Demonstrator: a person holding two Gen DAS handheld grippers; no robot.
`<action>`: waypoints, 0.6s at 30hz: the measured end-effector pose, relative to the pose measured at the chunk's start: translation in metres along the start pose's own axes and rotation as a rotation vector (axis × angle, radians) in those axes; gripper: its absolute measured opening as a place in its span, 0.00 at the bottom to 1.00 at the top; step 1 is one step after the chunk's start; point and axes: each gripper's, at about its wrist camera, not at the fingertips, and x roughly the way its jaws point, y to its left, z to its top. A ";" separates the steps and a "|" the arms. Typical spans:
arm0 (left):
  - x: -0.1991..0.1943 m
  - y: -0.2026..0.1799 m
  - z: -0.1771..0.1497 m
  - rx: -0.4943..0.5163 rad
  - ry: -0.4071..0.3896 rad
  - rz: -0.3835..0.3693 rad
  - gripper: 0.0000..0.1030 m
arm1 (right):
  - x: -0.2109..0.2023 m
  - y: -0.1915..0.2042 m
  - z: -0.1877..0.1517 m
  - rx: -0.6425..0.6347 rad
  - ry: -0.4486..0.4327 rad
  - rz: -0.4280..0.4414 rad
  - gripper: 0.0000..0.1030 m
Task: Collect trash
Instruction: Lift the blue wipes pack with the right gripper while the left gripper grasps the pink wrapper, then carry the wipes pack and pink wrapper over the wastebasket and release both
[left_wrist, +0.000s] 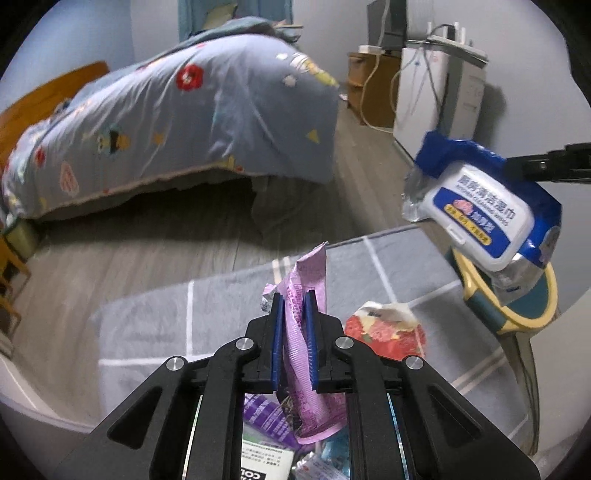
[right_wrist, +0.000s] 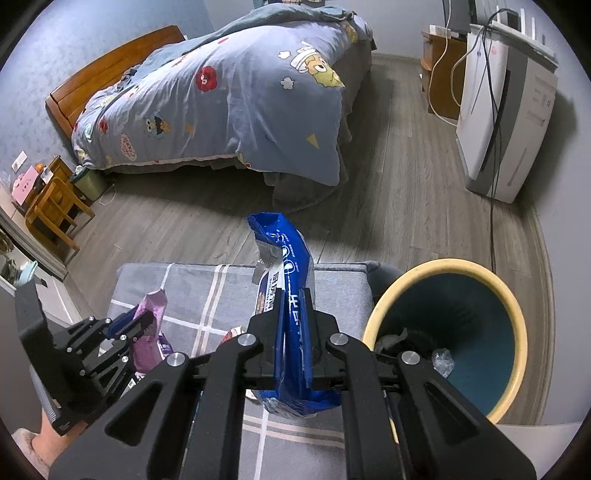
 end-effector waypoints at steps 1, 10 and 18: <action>-0.004 -0.003 0.001 0.003 -0.009 -0.010 0.12 | -0.002 0.001 -0.001 -0.004 -0.002 -0.005 0.08; -0.027 -0.030 0.009 0.037 -0.058 -0.066 0.12 | -0.028 -0.024 -0.008 0.010 -0.022 -0.063 0.08; -0.029 -0.063 0.012 0.094 -0.058 -0.116 0.12 | -0.049 -0.062 -0.015 0.066 -0.045 -0.102 0.08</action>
